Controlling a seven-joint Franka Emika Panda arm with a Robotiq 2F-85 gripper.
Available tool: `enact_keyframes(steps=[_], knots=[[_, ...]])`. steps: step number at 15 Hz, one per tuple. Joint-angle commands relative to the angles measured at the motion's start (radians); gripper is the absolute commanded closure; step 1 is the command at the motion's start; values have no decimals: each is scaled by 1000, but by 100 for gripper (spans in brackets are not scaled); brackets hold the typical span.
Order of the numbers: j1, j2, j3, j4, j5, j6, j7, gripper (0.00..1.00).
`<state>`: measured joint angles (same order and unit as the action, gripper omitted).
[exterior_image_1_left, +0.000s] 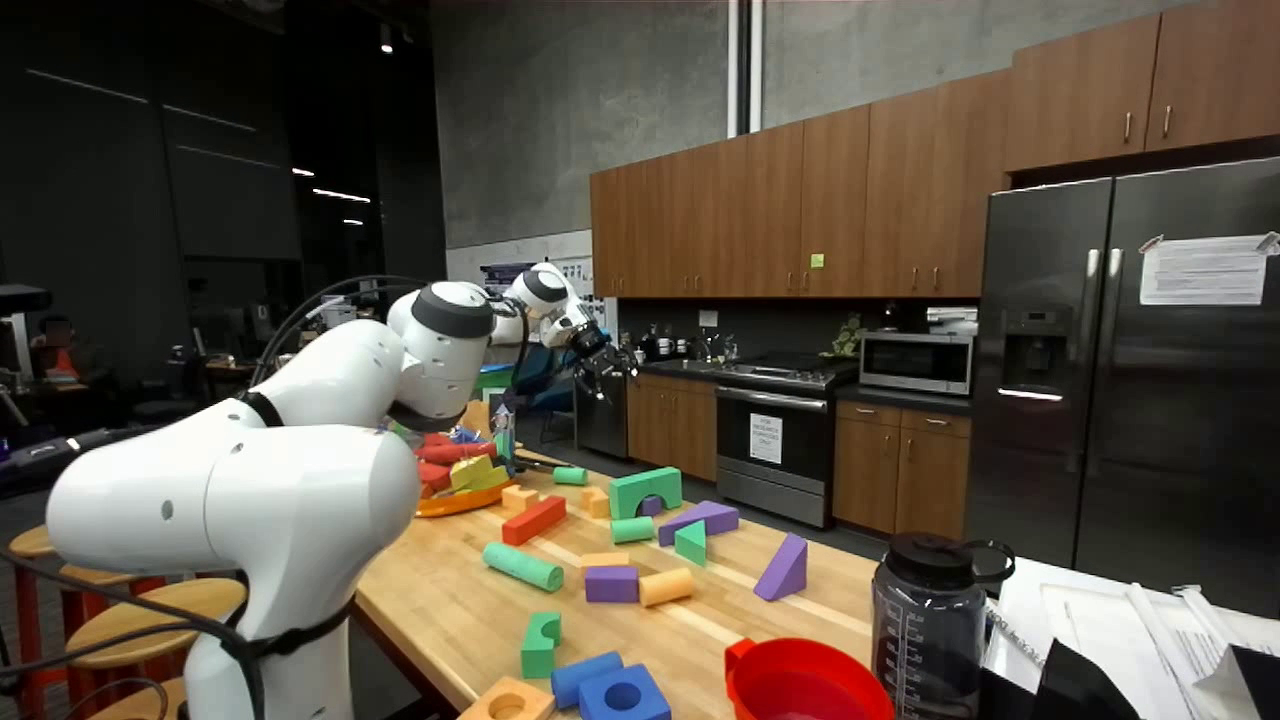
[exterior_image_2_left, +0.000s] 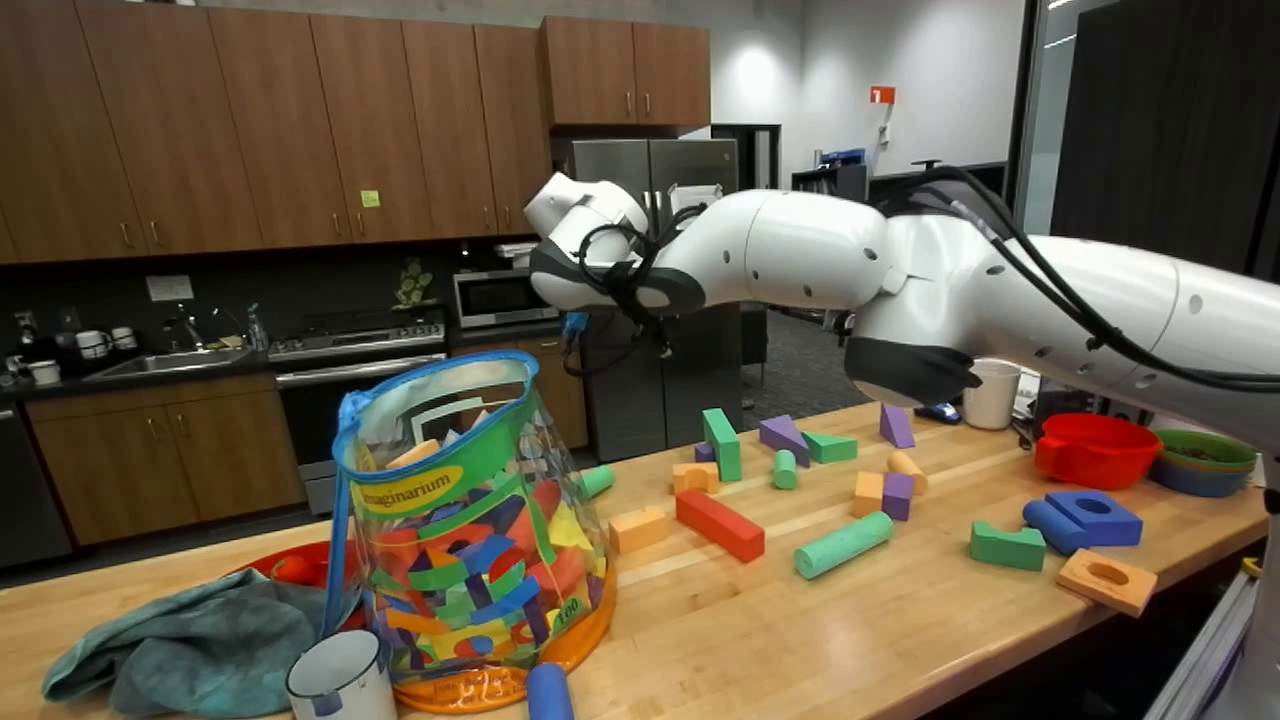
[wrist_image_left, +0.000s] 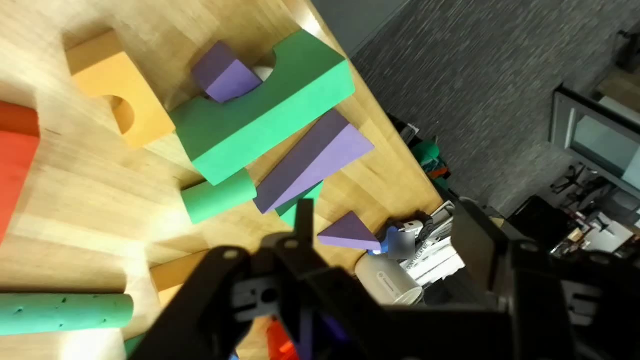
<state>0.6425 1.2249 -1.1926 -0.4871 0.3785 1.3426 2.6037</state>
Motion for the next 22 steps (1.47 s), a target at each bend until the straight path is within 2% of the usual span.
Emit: enact_keyframes(steps=[1,6,8,10,11,13,19,20,21,22], knots=[[15,44,-44,-68,49,-4,0,1],[13,86,-36,-89,52,-45,0,0],[28,92,-63,-120,84,-67,0,0],[75,100,-144,-209,208,-66,0,0],[115,105,-218,-291,315,-51,0,0],[173,129,-319,-406,484,-48,1,0],[314,300,-607,-746,977,-108,2,0],[325,339,-638,-800,1036,-109,2,0],[355,259,-531,-860,926,-37,2,0],[364,272,-539,-891,932,-34,2,0]])
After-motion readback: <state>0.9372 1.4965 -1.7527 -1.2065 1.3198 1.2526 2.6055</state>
